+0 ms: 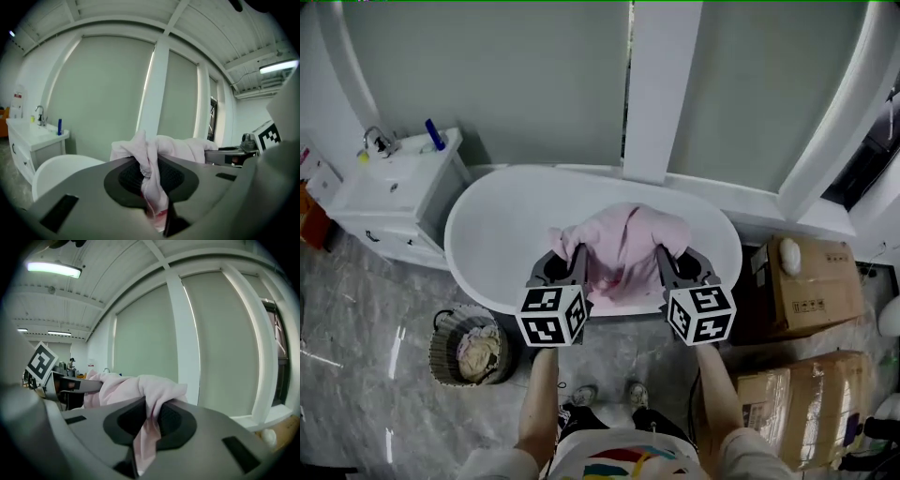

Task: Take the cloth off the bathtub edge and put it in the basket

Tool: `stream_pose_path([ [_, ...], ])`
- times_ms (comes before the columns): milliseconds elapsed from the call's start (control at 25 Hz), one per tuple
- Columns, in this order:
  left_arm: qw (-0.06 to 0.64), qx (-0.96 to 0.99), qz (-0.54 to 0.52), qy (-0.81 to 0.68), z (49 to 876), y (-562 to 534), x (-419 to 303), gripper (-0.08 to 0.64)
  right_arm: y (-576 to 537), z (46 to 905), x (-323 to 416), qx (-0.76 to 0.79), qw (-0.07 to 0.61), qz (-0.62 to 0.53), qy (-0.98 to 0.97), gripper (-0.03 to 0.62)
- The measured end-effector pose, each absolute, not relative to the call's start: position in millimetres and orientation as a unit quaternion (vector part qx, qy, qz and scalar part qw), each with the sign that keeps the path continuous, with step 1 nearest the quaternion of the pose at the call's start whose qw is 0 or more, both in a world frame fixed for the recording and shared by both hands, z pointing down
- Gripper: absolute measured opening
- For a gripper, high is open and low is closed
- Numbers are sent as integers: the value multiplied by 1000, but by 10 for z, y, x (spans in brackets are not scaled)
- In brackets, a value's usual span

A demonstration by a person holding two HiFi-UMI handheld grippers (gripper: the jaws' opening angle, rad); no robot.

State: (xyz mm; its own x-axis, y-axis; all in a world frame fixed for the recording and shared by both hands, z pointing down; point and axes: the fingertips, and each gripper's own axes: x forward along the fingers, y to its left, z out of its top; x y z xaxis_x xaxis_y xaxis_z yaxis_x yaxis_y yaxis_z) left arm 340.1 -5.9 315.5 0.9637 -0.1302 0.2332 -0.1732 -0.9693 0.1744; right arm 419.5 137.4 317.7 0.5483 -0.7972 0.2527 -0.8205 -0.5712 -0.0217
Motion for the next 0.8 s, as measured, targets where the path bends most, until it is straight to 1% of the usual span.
stream_pose_path([
  [160,71,992,71,-77,2474,29,3149,74,1450,2478,3971,882,38,69,-464,60],
  [280,66,992,52,-89,2189,93,2919,74,1494,2163,3793,883,25,48,-467,60],
  [800,31,991,11,-127,1740,445,2490,74,1799,1789,3412,868,-25,10,-495,60],
])
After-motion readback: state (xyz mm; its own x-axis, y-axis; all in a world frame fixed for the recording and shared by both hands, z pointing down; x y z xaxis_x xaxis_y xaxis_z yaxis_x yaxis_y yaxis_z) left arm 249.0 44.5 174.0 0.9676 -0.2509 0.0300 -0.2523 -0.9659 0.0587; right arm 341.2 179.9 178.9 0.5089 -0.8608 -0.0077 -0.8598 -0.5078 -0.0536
